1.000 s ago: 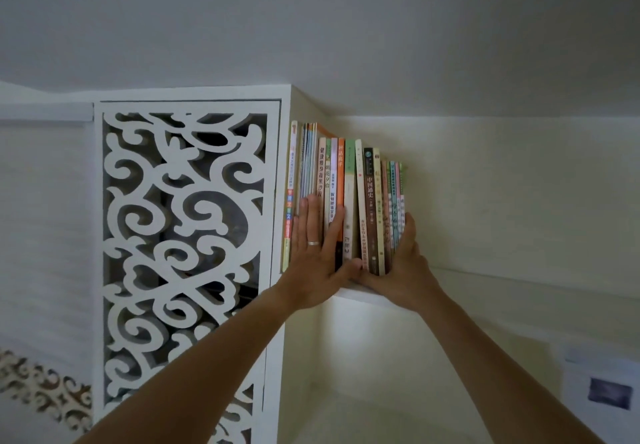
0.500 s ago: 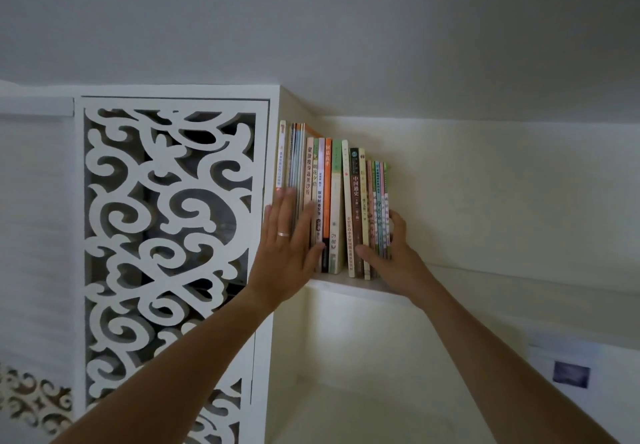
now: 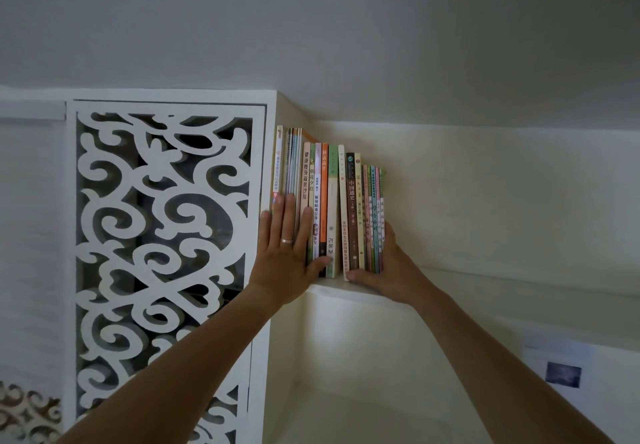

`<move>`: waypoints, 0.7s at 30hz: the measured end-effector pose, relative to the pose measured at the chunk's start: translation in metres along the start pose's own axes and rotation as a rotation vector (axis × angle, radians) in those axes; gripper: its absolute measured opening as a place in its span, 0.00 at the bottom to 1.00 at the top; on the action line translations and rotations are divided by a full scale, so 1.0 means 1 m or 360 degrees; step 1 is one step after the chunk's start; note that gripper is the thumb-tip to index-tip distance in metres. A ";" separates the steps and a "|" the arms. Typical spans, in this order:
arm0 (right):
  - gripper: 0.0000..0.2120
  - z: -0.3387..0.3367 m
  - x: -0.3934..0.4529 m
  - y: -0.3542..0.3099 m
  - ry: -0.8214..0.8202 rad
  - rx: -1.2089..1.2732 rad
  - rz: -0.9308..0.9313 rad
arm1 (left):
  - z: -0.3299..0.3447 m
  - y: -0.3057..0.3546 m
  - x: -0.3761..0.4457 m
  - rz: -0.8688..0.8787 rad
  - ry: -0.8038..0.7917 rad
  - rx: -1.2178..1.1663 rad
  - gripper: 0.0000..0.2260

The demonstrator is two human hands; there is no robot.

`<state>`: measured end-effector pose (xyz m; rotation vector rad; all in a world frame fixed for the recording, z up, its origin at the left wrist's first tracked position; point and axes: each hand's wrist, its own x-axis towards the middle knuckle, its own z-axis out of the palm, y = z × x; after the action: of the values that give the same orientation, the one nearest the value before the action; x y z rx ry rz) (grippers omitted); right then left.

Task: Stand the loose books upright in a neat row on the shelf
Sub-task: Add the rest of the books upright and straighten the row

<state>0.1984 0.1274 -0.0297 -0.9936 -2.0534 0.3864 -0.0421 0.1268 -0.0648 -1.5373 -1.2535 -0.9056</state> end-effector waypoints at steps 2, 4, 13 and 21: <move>0.60 0.000 0.000 0.007 -0.0041 0.0018 -0.0011 | 0.002 0.003 0.000 -0.0044 0.0002 0.0007 0.40; 0.55 -0.003 -0.003 0.005 -0.0137 0.0100 0.0050 | 0.003 0.005 -0.001 -0.0077 0.0021 0.0008 0.40; 0.30 -0.011 -0.012 0.002 0.0179 0.0176 0.0247 | 0.004 0.005 -0.004 -0.0073 0.0040 -0.0026 0.39; 0.38 -0.004 -0.015 -0.005 0.0129 -0.0092 0.0130 | 0.007 0.005 -0.014 -0.0071 0.0040 -0.0073 0.37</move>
<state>0.2045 0.1129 -0.0321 -1.1127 -1.9653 0.3256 -0.0407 0.1290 -0.0811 -1.5344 -1.2613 -0.9861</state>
